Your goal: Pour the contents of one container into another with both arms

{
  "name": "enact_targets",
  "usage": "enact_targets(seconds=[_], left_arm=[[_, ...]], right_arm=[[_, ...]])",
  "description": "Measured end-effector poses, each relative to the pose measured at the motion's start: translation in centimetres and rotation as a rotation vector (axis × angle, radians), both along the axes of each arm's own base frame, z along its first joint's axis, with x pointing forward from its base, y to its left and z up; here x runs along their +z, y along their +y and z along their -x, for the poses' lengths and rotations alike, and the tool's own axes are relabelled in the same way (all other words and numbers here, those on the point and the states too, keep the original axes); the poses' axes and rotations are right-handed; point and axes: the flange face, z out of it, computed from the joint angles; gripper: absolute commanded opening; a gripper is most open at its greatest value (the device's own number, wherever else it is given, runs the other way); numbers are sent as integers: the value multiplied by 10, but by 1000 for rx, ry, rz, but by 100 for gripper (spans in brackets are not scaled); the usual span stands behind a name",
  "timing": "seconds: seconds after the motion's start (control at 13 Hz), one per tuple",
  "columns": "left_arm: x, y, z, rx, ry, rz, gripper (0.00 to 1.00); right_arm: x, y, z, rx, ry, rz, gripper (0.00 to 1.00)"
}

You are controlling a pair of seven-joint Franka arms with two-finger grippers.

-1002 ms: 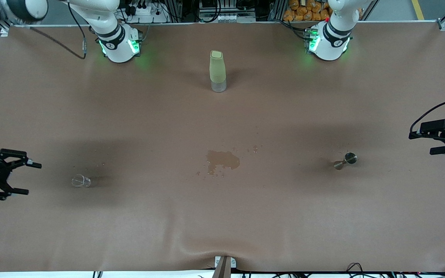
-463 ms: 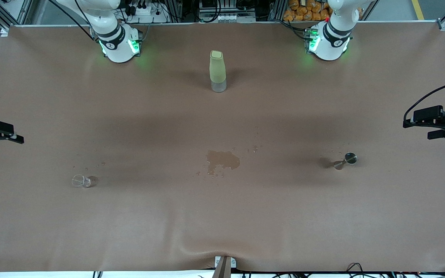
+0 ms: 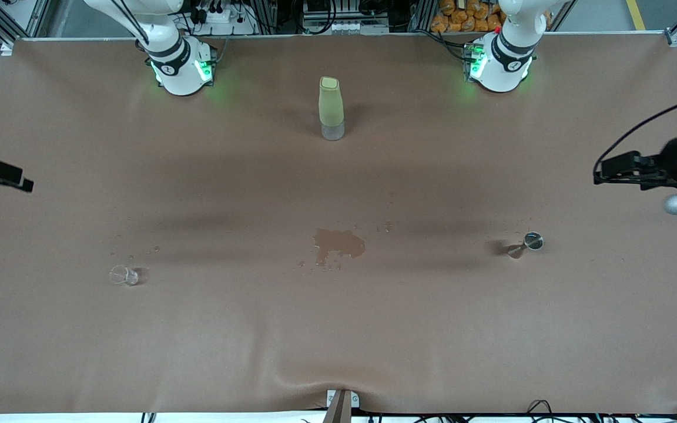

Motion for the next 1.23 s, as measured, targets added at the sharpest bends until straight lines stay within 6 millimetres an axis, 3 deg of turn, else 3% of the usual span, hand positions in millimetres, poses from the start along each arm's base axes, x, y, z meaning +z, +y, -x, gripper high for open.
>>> enact_targets(seconds=[0.23,0.31,0.62,0.93,1.23], left_arm=[[8,-14,7,87,-16,-75,100],[11,-14,9,97,-31,-95,100],[26,15,12,150,-68,-128,100],[26,49,12,212,-67,-138,100],[26,81,14,270,-64,-143,100]], right_arm=[[18,44,36,-12,-19,90,100],[20,50,43,-6,-22,99,100],[15,31,48,15,-10,94,100],[15,3,49,28,-21,72,100],[31,5,48,33,-63,70,100]])
